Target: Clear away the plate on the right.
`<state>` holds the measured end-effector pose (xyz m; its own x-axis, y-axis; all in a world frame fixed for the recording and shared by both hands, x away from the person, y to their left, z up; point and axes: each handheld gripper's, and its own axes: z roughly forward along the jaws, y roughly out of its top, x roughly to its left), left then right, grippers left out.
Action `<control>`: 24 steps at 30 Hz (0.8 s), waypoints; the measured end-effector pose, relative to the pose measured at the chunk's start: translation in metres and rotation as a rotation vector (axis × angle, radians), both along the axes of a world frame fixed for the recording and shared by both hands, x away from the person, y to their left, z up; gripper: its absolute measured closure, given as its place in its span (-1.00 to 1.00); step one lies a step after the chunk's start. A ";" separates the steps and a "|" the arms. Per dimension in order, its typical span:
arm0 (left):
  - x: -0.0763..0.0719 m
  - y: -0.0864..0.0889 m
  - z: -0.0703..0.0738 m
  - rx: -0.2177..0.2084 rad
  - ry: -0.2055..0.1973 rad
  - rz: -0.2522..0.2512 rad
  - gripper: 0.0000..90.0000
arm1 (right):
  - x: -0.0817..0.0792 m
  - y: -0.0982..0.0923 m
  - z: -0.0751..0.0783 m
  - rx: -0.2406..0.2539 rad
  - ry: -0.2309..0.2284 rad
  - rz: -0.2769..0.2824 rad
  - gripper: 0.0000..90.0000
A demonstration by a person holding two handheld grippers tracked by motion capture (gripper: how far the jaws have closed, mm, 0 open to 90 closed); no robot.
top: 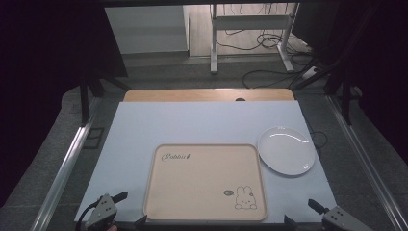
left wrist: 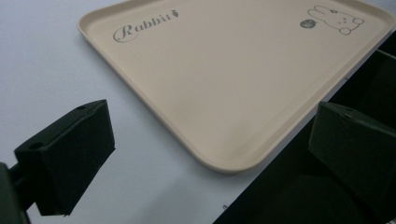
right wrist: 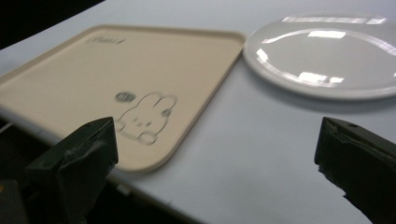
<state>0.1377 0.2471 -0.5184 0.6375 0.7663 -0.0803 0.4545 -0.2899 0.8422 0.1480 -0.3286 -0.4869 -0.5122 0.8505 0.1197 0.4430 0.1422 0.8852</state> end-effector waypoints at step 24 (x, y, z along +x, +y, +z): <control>0.000 0.000 -0.001 0.004 0.009 -0.006 -1.00 | 0.008 0.009 -0.006 -0.148 -0.040 0.017 -1.00</control>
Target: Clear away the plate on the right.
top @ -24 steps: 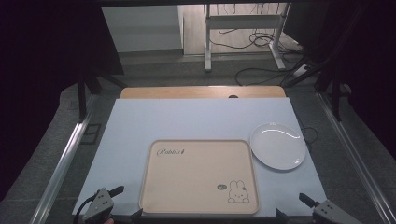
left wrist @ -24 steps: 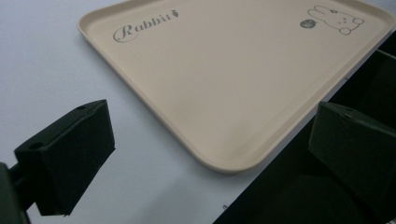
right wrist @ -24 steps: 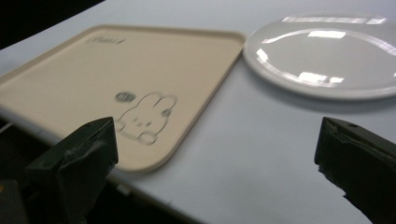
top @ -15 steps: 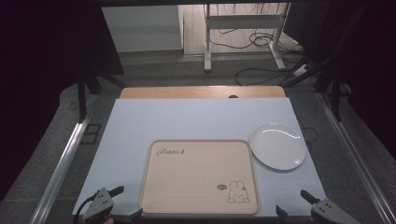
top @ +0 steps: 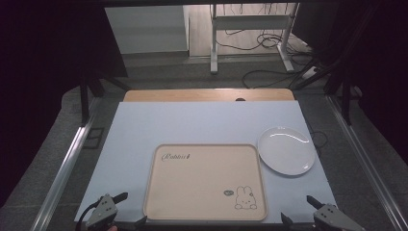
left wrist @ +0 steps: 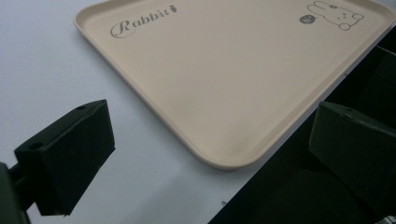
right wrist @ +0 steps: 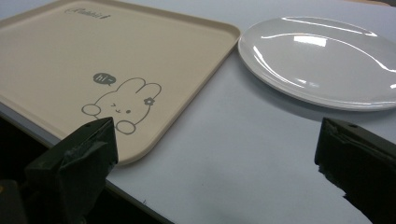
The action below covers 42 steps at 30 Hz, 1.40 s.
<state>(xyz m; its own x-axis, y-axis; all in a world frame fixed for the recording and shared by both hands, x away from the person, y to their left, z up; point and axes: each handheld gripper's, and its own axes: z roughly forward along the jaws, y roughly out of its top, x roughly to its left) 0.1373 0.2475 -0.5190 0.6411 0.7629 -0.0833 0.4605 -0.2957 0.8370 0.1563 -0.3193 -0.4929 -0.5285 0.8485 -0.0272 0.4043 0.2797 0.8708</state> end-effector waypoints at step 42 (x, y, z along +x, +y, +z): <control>0.001 -0.002 0.000 0.013 0.007 -0.009 -1.00 | 0.030 0.004 0.001 -0.040 0.026 0.013 -1.00</control>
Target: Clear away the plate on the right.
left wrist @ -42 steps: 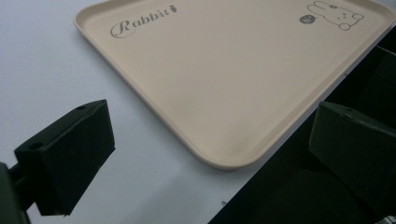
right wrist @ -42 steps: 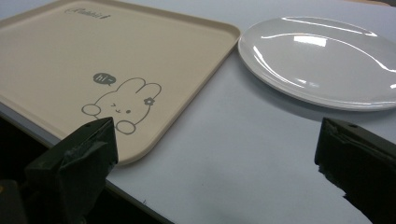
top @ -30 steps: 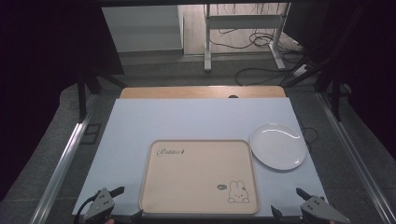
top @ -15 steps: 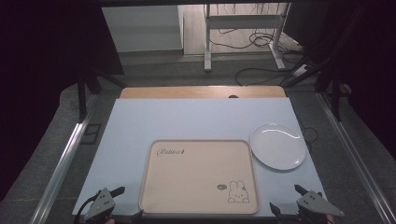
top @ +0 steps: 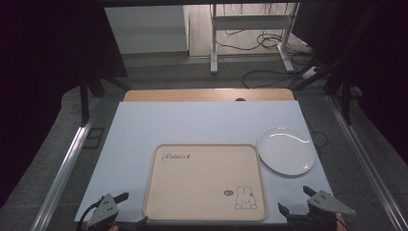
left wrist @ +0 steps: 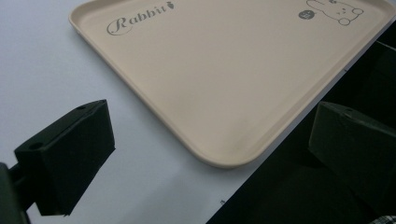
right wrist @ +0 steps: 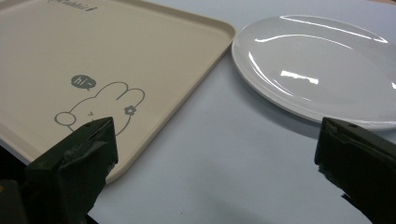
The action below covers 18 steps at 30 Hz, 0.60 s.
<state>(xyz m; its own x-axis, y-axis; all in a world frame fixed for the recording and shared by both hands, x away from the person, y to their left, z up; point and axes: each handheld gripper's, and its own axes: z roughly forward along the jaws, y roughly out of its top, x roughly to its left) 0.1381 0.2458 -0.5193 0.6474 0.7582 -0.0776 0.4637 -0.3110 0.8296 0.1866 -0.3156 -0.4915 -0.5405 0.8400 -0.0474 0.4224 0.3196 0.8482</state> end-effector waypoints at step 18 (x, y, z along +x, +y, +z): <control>0.000 0.000 0.000 0.004 0.002 0.000 -1.00 | 0.013 0.003 0.001 0.010 -0.003 0.018 -1.00</control>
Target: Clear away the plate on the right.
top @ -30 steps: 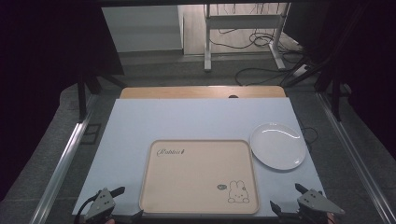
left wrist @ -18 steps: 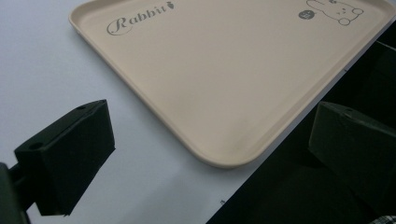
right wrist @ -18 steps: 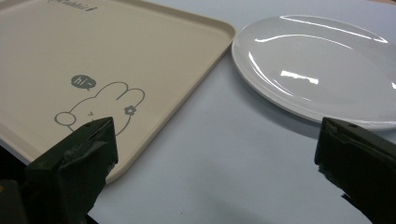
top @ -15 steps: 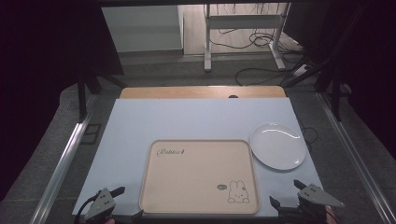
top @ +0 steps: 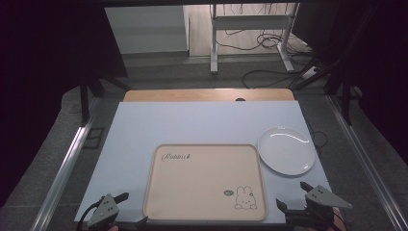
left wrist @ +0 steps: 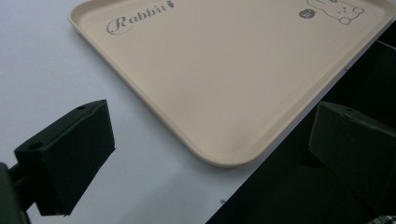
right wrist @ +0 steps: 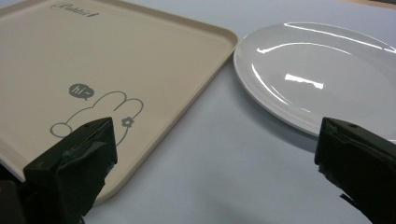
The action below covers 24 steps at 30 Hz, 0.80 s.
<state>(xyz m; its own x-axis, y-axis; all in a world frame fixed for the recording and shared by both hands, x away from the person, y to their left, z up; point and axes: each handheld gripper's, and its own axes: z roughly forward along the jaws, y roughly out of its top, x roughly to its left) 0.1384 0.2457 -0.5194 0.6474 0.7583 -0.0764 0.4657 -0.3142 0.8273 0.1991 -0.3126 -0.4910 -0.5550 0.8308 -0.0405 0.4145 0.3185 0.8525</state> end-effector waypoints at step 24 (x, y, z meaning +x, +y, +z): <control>0.000 0.000 0.000 0.000 0.001 0.000 -1.00 | 0.020 0.006 0.002 -0.074 0.011 0.020 -1.00</control>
